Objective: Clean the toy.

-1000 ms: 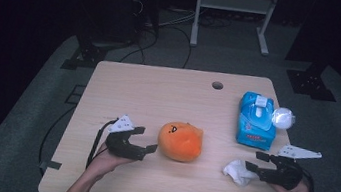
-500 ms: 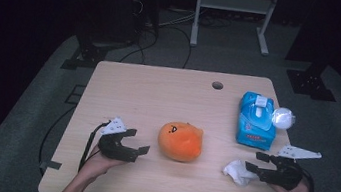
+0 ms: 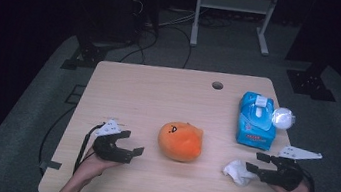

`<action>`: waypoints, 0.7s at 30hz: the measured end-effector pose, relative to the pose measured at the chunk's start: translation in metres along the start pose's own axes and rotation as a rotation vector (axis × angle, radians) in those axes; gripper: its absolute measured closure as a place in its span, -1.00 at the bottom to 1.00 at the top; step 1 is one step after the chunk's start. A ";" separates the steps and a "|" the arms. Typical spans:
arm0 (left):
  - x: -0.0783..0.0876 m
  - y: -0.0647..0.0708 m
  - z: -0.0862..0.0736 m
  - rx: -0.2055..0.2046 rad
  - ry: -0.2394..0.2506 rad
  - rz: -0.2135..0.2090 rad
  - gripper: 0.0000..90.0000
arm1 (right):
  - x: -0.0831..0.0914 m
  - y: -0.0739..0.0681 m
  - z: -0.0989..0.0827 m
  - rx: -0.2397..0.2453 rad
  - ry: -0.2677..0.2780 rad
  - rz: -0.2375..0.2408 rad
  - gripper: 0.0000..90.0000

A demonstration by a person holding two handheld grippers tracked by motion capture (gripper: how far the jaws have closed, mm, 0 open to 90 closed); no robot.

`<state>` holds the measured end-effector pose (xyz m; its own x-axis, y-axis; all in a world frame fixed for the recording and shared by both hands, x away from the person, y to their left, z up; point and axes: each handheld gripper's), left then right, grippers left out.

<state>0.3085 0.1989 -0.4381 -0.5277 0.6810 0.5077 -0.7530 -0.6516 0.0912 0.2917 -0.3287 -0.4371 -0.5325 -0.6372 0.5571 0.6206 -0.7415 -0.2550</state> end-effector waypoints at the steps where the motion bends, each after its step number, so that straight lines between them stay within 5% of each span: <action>1: 0.000 0.000 -0.001 0.000 -0.002 0.000 -0.70 | 0.000 0.000 0.000 -0.001 0.000 0.000 -0.26; 21: 0.002 -0.004 -0.018 0.031 -0.022 0.019 -0.74 | -0.002 0.000 -0.002 0.001 -0.010 0.007 -0.27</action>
<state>0.3035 0.2092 -0.4525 -0.5326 0.6609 0.5287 -0.7301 -0.6747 0.1078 0.2914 -0.3277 -0.4398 -0.5220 -0.6405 0.5633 0.6248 -0.7367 -0.2587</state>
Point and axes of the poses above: each handheld gripper's, and its own axes: x roughly backward along the jaws, z roughly out of its top, y roughly to its right, and after that the axes turned 5 degrees about -x, right-handed
